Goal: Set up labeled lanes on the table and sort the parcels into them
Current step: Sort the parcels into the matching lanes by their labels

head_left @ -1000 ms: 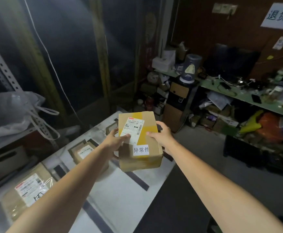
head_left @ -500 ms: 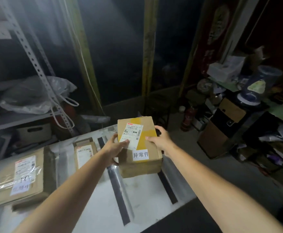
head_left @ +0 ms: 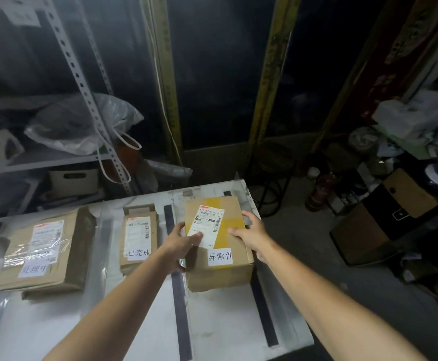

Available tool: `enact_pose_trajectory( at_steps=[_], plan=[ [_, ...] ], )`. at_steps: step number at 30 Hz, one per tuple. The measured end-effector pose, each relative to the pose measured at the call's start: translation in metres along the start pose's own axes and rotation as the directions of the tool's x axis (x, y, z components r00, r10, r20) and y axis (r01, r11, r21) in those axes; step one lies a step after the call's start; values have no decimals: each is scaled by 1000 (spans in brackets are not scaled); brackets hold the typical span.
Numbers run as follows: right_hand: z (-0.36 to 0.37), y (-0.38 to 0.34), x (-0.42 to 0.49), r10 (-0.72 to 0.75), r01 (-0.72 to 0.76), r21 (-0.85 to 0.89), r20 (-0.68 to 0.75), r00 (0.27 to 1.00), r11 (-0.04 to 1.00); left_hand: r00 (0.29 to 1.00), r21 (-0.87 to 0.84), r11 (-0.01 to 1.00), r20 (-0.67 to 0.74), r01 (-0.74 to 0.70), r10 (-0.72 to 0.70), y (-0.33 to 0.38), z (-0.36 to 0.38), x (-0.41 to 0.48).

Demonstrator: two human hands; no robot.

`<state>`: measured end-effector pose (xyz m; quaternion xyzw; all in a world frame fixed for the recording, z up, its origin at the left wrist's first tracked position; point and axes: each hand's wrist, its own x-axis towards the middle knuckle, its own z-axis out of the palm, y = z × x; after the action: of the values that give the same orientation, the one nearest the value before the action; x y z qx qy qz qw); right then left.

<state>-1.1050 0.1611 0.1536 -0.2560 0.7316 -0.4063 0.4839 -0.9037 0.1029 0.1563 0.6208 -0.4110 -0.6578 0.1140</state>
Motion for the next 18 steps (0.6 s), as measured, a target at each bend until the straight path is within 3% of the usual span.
enact_pose_trajectory(
  at_steps=[18],
  plan=[
    [-15,13,40,39,-37,-28,92,995,999,997,-11,997,-22,78,-78,-8,27,29]
  ],
)
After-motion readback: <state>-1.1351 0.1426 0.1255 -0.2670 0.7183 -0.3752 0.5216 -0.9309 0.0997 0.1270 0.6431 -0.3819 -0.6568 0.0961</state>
